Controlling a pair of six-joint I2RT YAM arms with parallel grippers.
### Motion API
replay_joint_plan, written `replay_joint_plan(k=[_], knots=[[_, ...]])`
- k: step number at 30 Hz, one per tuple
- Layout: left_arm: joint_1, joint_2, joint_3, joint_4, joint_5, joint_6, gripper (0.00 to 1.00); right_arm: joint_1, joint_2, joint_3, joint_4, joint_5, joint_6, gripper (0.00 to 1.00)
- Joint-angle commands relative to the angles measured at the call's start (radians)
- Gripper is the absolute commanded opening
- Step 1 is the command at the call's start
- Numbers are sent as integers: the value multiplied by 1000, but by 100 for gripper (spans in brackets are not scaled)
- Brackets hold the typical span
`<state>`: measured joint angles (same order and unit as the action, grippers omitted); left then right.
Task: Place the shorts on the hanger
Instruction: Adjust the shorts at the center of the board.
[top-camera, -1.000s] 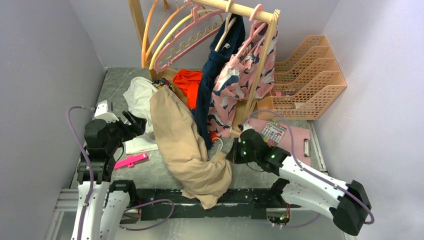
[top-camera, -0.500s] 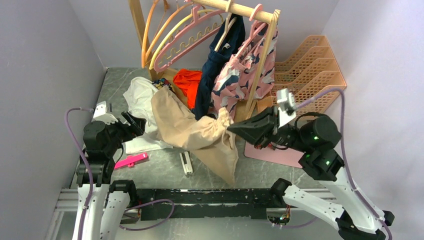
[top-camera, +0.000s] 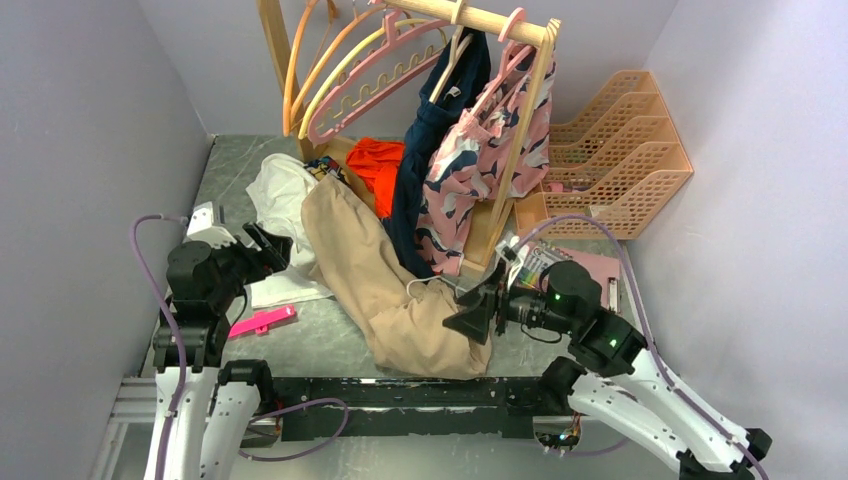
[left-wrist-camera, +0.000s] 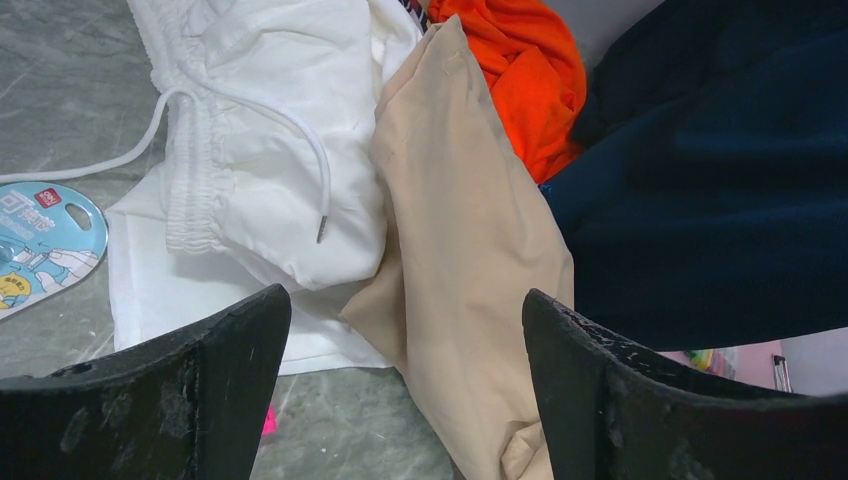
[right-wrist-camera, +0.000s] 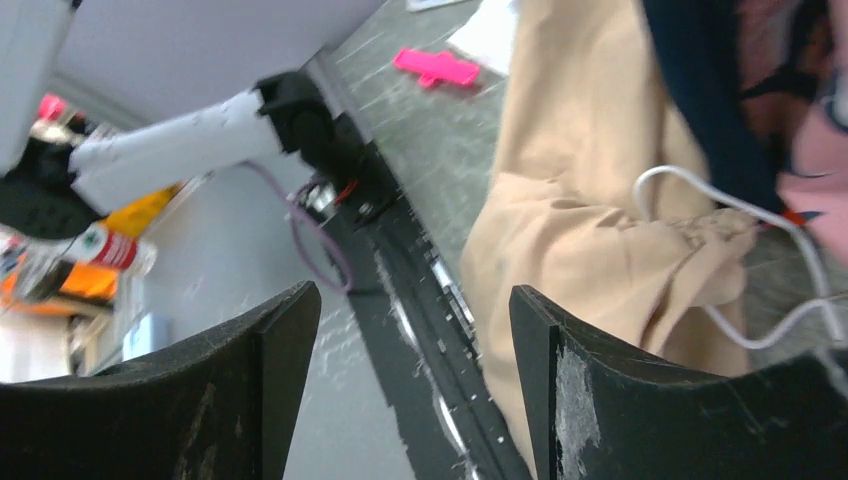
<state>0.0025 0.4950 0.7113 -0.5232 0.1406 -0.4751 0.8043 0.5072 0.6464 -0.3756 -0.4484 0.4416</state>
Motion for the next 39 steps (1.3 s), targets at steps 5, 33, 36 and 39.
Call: replay_joint_plan(k=[5, 33, 36, 39], knots=[[-6, 3, -4, 34, 14, 6, 89, -4, 192, 55, -88, 340, 56, 74], [-7, 9, -7, 40, 29, 12, 89, -77, 620, -51, 237, 351, 97, 50], [-7, 7, -5, 37, 26, 12, 89, -76, 575, -50, 223, 338, 67, 21], [-7, 2, 7, 20, -19, 0, 89, -73, 387, -43, 254, 276, -9, 0]])
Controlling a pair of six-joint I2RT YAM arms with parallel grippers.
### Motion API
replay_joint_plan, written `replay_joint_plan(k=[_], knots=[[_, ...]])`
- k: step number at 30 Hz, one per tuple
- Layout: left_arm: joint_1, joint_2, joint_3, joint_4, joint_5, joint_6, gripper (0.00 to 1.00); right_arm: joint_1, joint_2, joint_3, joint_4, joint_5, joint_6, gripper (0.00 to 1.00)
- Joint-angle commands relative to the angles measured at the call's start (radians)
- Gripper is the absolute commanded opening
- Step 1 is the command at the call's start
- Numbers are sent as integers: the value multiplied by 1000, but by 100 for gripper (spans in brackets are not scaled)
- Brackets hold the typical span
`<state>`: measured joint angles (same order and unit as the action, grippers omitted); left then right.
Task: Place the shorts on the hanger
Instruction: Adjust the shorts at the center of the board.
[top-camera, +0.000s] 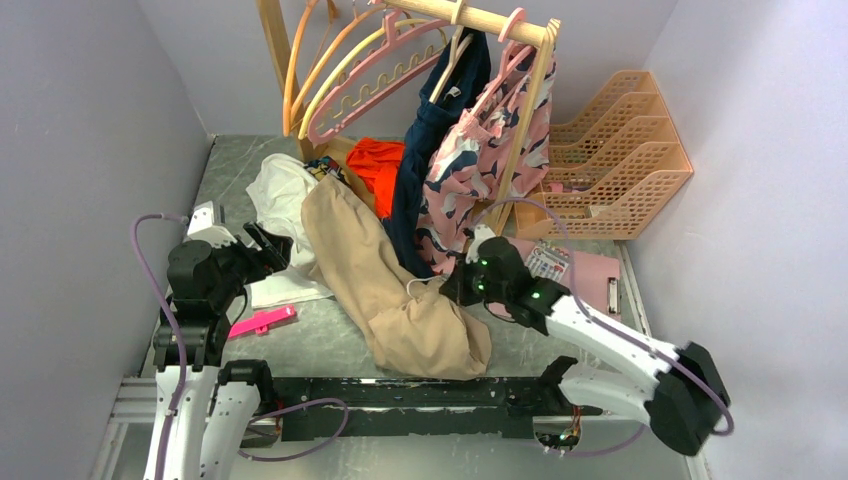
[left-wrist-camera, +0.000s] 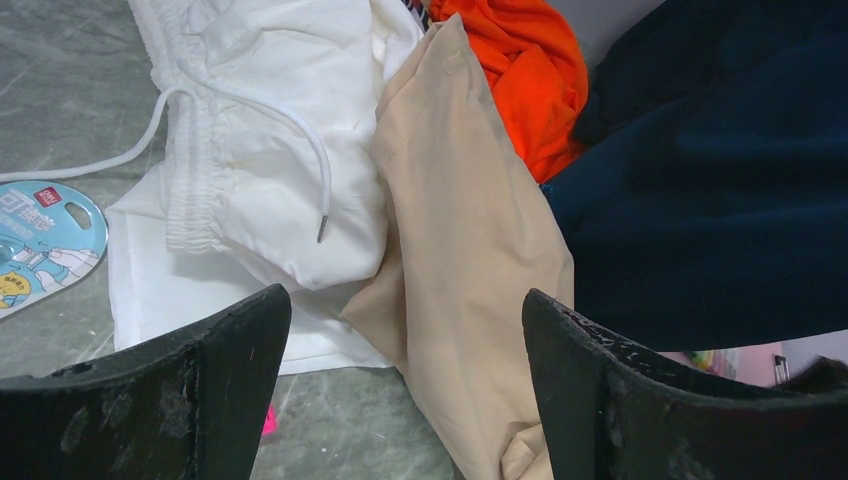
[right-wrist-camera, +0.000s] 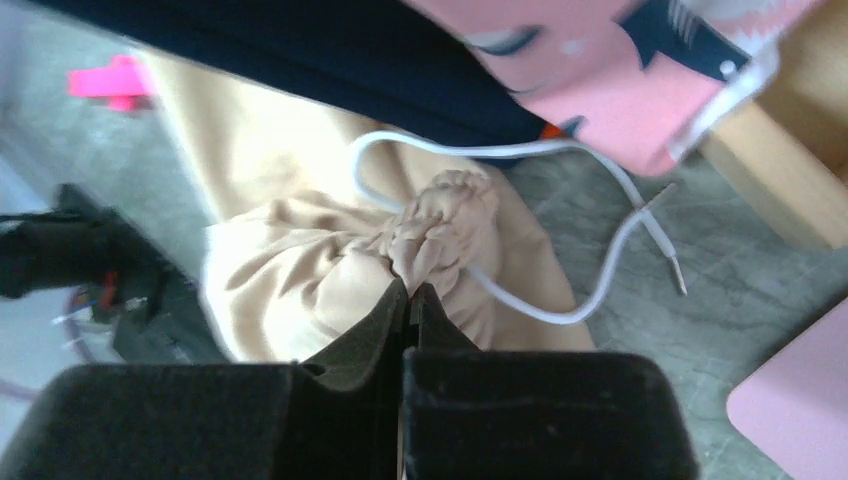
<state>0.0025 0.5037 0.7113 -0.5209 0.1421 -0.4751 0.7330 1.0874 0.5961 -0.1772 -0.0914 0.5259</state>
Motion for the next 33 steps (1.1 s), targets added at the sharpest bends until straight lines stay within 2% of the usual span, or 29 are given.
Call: replay_joint_plan(k=[1, 4, 8, 11, 14, 16, 18, 21, 22, 23, 24, 25, 27, 28, 29, 33], knots=[[-7, -10, 15, 16, -42, -9, 89, -1, -261, 16, 73, -128, -131, 0], [-6, -18, 45, 48, -43, -22, 89, -1, -411, 66, 122, -331, -235, 0], [-7, -11, 134, 107, 8, -24, 90, -1, -415, 262, 40, -548, -325, 0], [-6, -8, 184, 179, 123, -11, 91, -1, -394, 392, 25, -694, -341, 0], [-6, -6, 194, 287, 293, -1, 93, -1, -384, 499, 105, -820, -293, 0], [-5, 2, 191, 344, 411, -1, 94, 0, -357, 558, 220, -922, -198, 0], [-6, 6, 179, 396, 502, -14, 94, -1, -304, 614, 437, -1045, -17, 0], [-6, 6, 160, 469, 615, -34, 96, 0, -210, 677, 999, -1164, 388, 0], [-6, 4, 158, 486, 651, -36, 96, -2, -183, 711, 1077, -1188, 462, 0], [-6, 1, 161, 494, 681, -32, 96, -1, -164, 747, 1068, -1211, 482, 0], [-6, -6, 165, 493, 713, -23, 97, 1, -157, 785, 992, -1232, 450, 0], [-7, -13, 169, 488, 730, -4, 97, 1, -162, 802, 825, -1243, 344, 0], [-9, -32, 176, 462, 751, 31, 97, 3, -192, 835, 359, -1209, -95, 0], [-14, -41, 174, 450, 767, 49, 97, 3, -206, 834, 186, -1173, -236, 0], [-24, -49, 167, 443, 788, 62, 97, 3, -217, 807, 100, -1153, -293, 0], [-58, -66, 109, 437, 888, 76, 98, 3, -258, 687, -71, -1060, -391, 0]])
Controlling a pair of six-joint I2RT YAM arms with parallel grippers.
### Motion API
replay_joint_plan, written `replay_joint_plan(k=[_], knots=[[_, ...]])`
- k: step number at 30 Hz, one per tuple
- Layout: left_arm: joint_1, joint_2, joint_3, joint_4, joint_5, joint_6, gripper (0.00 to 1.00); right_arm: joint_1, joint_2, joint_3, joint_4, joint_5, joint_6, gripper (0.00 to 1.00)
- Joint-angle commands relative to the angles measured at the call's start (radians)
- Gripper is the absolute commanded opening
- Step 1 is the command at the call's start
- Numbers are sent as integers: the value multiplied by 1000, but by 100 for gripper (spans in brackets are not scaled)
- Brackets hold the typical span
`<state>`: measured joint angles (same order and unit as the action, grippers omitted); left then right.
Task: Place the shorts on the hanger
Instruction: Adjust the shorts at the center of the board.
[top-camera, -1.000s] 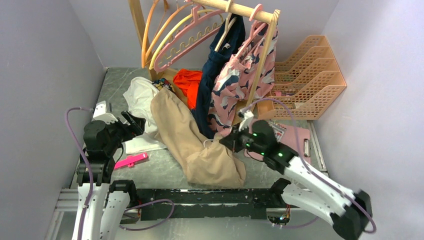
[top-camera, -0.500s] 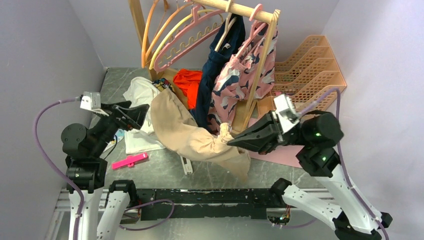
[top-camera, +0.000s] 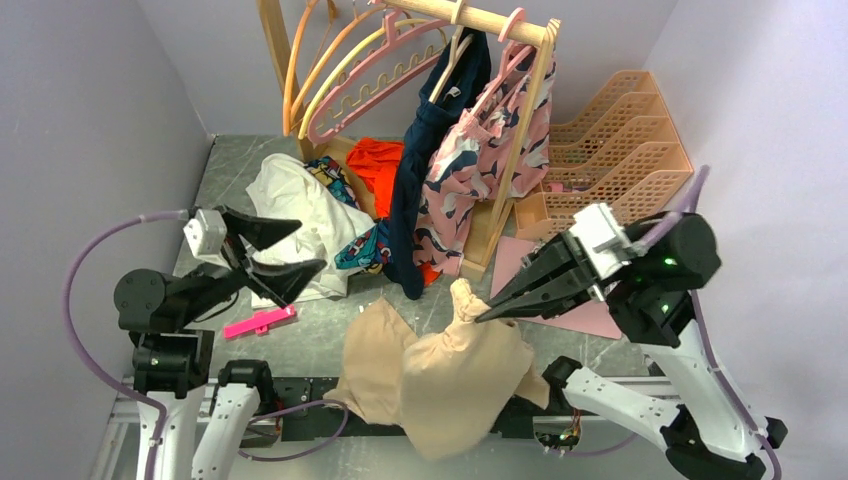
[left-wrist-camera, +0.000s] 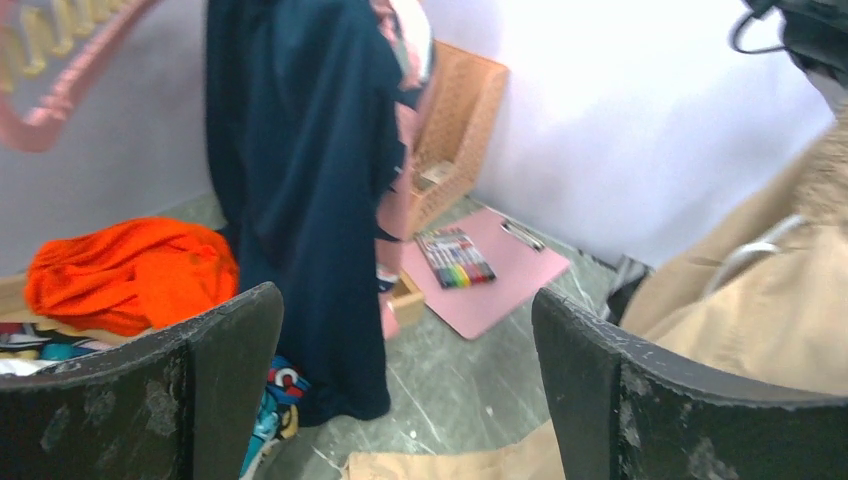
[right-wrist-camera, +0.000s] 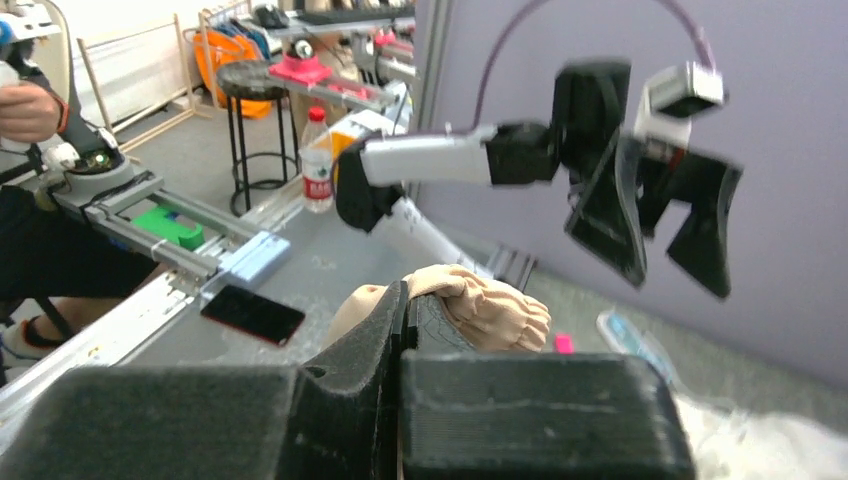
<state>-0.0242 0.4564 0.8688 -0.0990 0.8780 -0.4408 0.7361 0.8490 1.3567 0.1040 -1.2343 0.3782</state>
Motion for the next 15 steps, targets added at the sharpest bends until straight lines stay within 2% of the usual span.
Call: replay_joint_plan(k=[1, 6, 9, 11, 13, 15], knots=[[-38, -19, -66, 11, 172, 36, 99, 0, -34, -86, -398, 117, -270, 0], [-49, 1, -194, 34, 197, -55, 100, 0, -87, -97, -492, 205, -286, 0], [-52, 37, -320, 98, 153, -167, 100, -1, -96, -68, -602, 257, -316, 0], [-65, 85, -359, 71, 106, -168, 99, 0, -108, -77, -671, 310, -330, 0], [-113, 131, -391, 79, 72, -178, 100, 0, -133, -116, -709, 381, -323, 0], [-231, 168, -396, 103, 3, -180, 100, 0, -174, -174, -706, 440, -295, 0]])
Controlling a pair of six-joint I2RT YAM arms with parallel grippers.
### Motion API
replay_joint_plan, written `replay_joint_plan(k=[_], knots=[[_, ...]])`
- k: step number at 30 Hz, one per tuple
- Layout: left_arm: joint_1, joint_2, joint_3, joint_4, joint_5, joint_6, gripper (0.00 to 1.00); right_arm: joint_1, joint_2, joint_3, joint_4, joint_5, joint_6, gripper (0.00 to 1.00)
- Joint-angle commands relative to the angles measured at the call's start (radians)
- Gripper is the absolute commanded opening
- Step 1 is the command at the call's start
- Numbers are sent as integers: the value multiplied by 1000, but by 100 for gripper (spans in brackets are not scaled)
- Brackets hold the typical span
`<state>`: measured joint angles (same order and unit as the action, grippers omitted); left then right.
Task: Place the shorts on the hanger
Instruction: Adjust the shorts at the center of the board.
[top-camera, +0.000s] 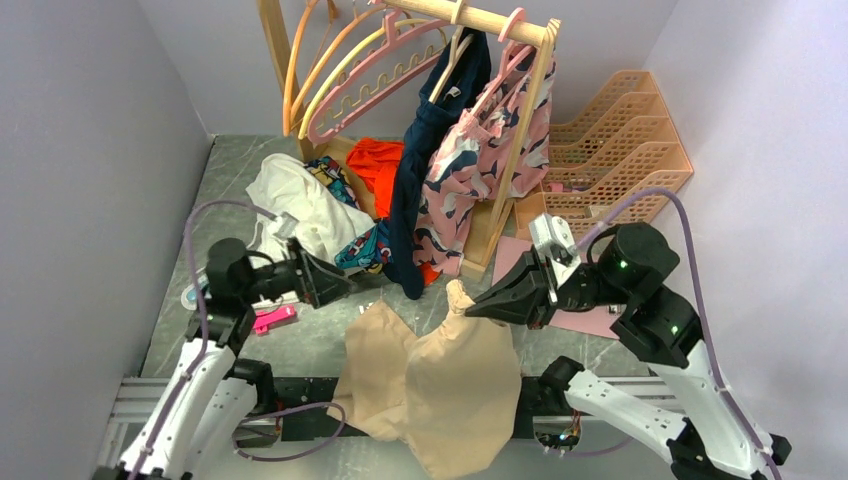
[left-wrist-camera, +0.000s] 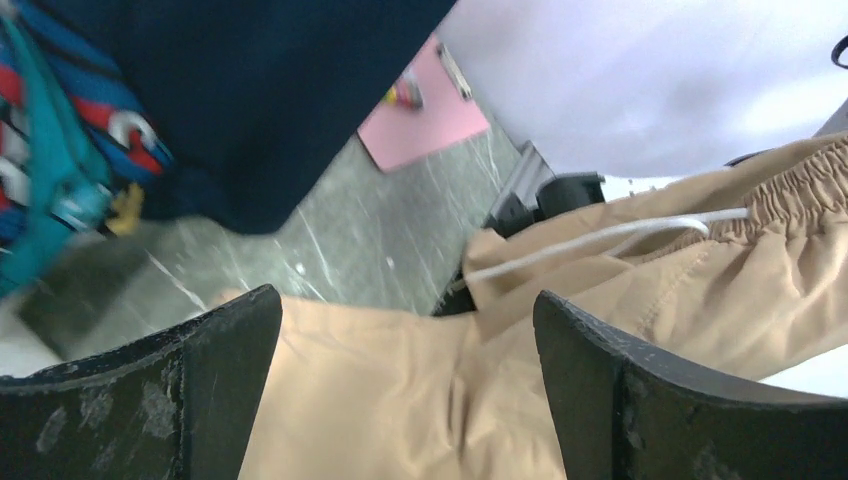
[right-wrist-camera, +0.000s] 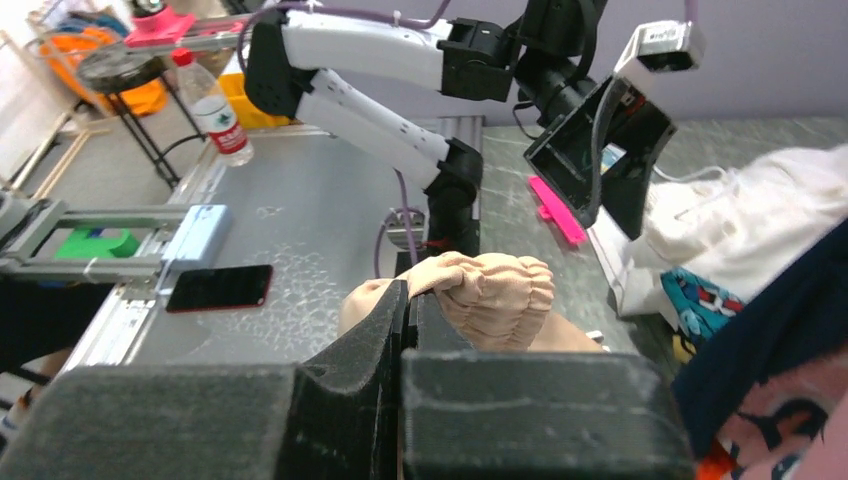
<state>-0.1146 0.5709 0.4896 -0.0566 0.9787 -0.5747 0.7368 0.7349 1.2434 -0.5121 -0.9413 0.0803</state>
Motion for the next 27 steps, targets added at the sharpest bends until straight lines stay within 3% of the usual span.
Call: replay_joint_plan(k=[1, 5, 13, 16, 17, 22, 27], knots=[[-213, 72, -7, 46, -161, -31, 100, -1, -84, -91, -72, 169, 27, 0], [-449, 211, 73, -85, -394, 59, 96, -2, -164, -171, -15, 196, 86, 0], [-663, 383, 150, -204, -731, -18, 93, -1, -184, -159, -75, 188, 80, 0], [-763, 498, 197, -245, -886, -46, 93, -1, -201, -169, -78, 203, 78, 0], [-806, 580, 225, -300, -1010, -68, 92, -3, -208, -174, -88, 216, 72, 0], [-826, 701, 226, -343, -1163, -121, 92, -2, -230, -182, -86, 260, 69, 0], [-828, 749, 195, -337, -1164, -136, 87, -2, -246, -176, -106, 295, 51, 0]])
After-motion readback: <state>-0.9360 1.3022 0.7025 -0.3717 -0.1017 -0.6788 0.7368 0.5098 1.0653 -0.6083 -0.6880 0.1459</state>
